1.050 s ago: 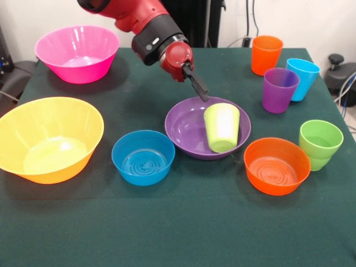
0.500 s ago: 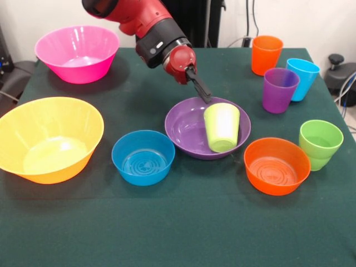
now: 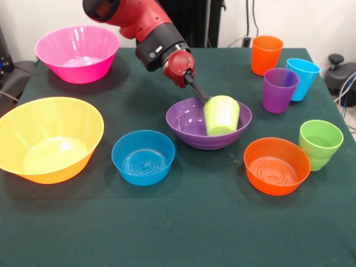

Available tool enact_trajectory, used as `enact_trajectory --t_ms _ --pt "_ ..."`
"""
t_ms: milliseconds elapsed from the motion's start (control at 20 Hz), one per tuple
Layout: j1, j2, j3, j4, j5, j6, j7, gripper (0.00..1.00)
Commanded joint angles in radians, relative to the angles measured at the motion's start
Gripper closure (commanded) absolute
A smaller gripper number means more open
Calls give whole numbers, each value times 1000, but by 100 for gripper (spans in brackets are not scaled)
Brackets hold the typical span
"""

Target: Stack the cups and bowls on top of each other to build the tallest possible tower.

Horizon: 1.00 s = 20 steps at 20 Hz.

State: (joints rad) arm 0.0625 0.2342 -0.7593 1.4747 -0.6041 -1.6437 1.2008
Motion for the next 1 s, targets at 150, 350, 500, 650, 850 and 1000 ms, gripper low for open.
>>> enact_trajectory --t_ms 150,350,500,650,850,1000 --pt "3 43 79 -105 63 54 -102 0" --pt "3 24 79 -80 66 27 -96 0" --pt "7 15 76 -73 60 25 -85 0" --pt "6 20 77 -82 54 28 -80 0" --pt "8 21 75 -83 58 40 -79 0" --pt "12 18 70 -83 54 51 -72 0"
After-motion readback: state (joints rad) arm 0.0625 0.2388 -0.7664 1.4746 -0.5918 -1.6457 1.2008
